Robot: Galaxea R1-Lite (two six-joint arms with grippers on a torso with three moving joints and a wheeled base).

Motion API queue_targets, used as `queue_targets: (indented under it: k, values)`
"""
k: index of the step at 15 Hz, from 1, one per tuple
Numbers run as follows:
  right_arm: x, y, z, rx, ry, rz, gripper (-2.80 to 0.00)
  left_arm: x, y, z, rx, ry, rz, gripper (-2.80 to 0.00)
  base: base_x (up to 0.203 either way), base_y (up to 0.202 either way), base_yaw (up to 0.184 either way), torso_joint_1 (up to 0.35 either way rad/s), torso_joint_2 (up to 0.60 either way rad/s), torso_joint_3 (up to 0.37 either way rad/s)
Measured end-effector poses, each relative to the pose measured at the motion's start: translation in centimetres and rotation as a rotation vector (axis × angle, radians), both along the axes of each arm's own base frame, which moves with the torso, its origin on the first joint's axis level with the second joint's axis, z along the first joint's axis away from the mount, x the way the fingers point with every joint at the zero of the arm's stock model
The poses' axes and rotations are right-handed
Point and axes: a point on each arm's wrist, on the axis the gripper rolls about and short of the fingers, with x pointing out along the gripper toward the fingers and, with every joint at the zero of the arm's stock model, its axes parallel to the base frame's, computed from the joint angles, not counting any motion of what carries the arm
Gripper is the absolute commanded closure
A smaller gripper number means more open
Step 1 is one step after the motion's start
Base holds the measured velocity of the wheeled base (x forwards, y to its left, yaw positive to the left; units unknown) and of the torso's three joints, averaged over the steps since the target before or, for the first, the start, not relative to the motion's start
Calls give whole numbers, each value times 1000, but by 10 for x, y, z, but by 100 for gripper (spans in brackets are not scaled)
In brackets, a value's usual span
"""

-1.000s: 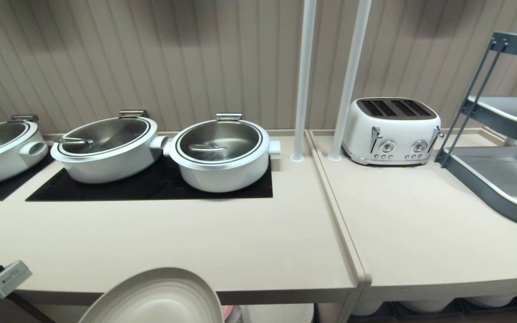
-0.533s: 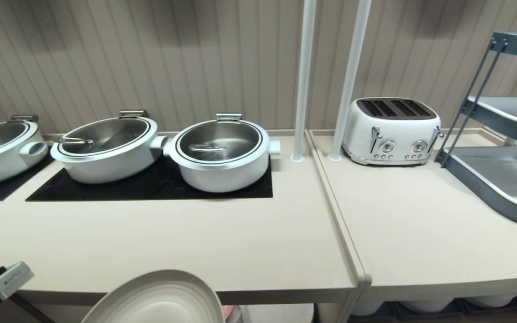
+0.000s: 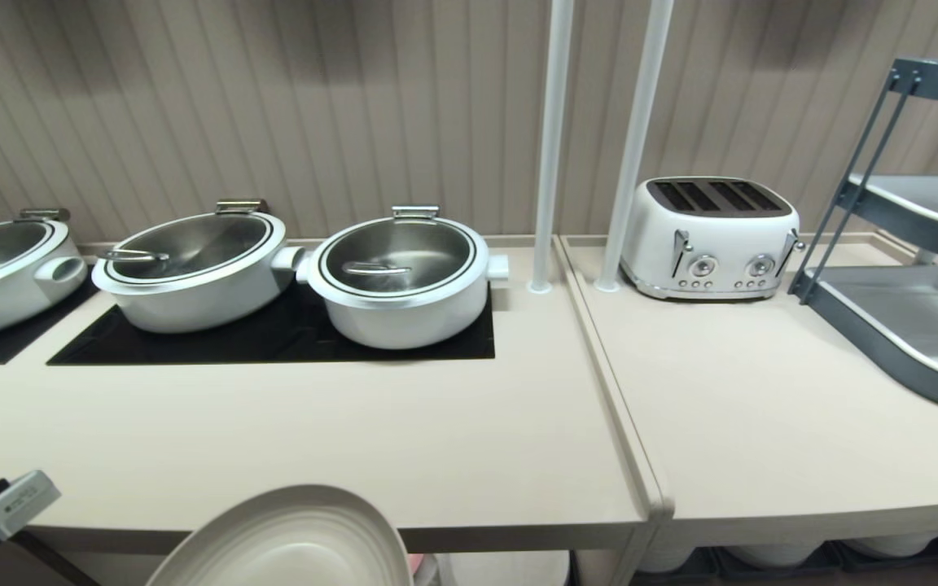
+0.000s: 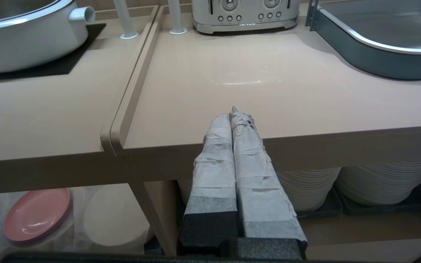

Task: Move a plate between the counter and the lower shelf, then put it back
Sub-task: Put the plate in the cupboard

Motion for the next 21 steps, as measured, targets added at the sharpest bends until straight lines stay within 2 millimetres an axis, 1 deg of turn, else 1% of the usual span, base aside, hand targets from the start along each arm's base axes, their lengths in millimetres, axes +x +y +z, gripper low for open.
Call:
queue_targets:
  k: [12, 21]
  values:
    - [0, 0, 0, 0, 0, 0, 0, -12, 1, -3, 0, 59, 2, 0, 0, 0, 0, 0, 0, 0]
    - [0, 0, 0, 0, 0, 0, 0, -16, 1, -4, 1, 70, 4, 0, 0, 0, 0, 0, 0, 0]
